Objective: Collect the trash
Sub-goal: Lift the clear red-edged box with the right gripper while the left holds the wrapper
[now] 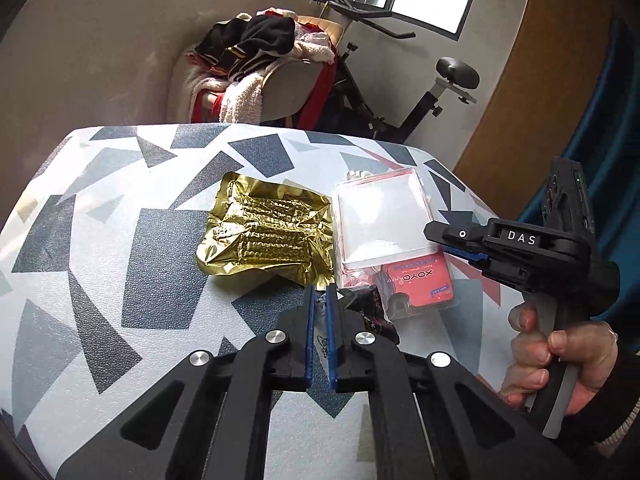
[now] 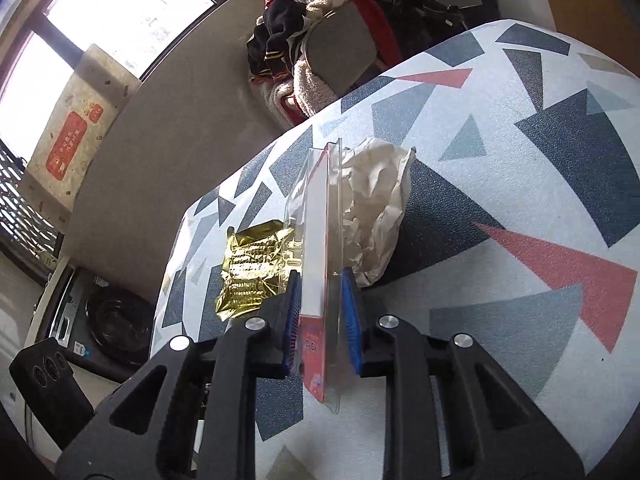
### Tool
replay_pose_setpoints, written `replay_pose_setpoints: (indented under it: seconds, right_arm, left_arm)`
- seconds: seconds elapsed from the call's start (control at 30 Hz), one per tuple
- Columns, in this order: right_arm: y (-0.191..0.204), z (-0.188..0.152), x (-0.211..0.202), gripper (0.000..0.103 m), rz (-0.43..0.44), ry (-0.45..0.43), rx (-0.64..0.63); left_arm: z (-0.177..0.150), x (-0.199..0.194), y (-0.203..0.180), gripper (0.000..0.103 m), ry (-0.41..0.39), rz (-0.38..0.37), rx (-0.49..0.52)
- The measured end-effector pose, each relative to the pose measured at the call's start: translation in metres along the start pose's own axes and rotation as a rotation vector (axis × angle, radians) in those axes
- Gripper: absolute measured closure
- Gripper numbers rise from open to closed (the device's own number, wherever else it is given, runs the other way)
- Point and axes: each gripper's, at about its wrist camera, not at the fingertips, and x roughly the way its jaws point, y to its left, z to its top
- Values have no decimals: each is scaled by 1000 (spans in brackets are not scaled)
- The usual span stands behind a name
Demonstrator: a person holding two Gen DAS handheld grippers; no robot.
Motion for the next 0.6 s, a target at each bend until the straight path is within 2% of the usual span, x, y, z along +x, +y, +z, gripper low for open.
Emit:
replay_pose_setpoints:
  seconds: [0.23, 0.37, 0.47, 0.6]
  right_arm:
    - [16, 2, -46, 82, -28, -64, -134]
    - [24, -1, -61, 84, -64, -69, -194]
    - [32, -8, -63, 86, -81, -35, -240]
    - [40, -23, -47, 92, -147, 38, -305]
  left_arm:
    - [-4, -17, 0, 97, -12, 10, 8]
    - [-8, -26, 1, 97, -16, 13, 11]
    - [-10, -32, 1, 98, -21, 18, 14]
    - [-14, -35, 4, 98, -16, 18, 2]
